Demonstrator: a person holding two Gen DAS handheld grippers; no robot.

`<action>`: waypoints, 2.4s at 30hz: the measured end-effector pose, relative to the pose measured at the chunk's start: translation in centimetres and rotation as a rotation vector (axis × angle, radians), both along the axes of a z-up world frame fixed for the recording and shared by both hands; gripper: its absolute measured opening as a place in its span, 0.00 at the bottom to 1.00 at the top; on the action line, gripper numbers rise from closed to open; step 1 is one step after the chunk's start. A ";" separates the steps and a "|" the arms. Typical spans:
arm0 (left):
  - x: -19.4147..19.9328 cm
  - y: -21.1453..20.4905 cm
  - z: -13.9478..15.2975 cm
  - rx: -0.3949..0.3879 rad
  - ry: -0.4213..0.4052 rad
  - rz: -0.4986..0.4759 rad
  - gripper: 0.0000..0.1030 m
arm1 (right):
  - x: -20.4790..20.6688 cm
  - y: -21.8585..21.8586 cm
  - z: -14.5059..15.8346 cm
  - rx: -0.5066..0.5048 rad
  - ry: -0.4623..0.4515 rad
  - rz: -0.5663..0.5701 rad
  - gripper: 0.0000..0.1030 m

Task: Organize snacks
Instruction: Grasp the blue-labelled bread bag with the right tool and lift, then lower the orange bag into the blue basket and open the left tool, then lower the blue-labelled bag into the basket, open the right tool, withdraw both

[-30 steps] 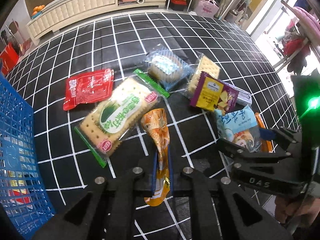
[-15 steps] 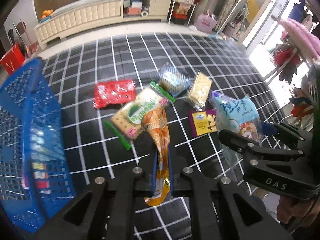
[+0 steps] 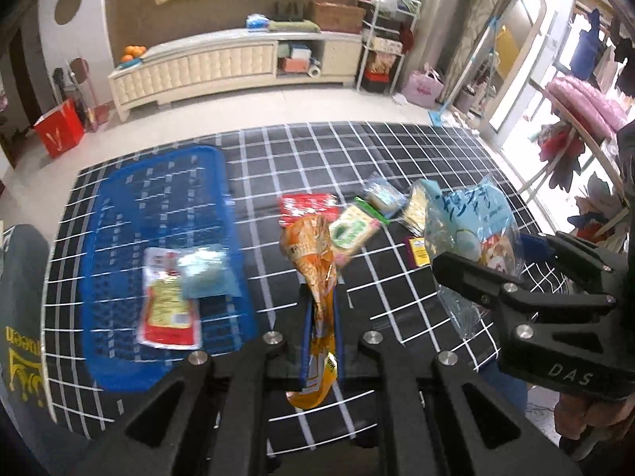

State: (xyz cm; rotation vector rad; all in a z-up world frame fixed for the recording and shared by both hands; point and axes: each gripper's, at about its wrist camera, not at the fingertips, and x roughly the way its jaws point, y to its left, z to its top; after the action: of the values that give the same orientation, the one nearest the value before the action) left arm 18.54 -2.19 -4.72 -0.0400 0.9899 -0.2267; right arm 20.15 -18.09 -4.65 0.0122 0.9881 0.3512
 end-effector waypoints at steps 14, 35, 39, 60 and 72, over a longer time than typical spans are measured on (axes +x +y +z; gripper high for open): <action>-1.3 10.2 1.4 0.017 -0.011 0.091 0.08 | 0.1 8.2 1.7 0.026 -0.043 0.114 0.68; 3.8 12.4 -5.5 -0.063 0.180 0.048 0.18 | 3.4 11.6 -3.8 0.013 0.074 0.134 0.68; 4.5 11.0 -6.8 -0.061 0.203 0.019 0.45 | 3.7 10.9 -4.4 0.006 0.085 0.118 0.68; 2.5 15.4 -3.6 -0.043 0.108 0.113 0.54 | 3.5 14.0 -3.5 0.002 0.081 0.183 0.69; 1.8 19.1 -3.9 0.021 0.092 0.200 0.54 | 4.2 18.1 -5.6 -0.064 0.106 0.255 0.70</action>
State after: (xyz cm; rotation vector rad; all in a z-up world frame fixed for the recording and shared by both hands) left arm 20.38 16.92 -8.63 -0.1302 1.0721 -0.0311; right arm 24.37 0.04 -10.20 -0.1559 1.1085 0.5573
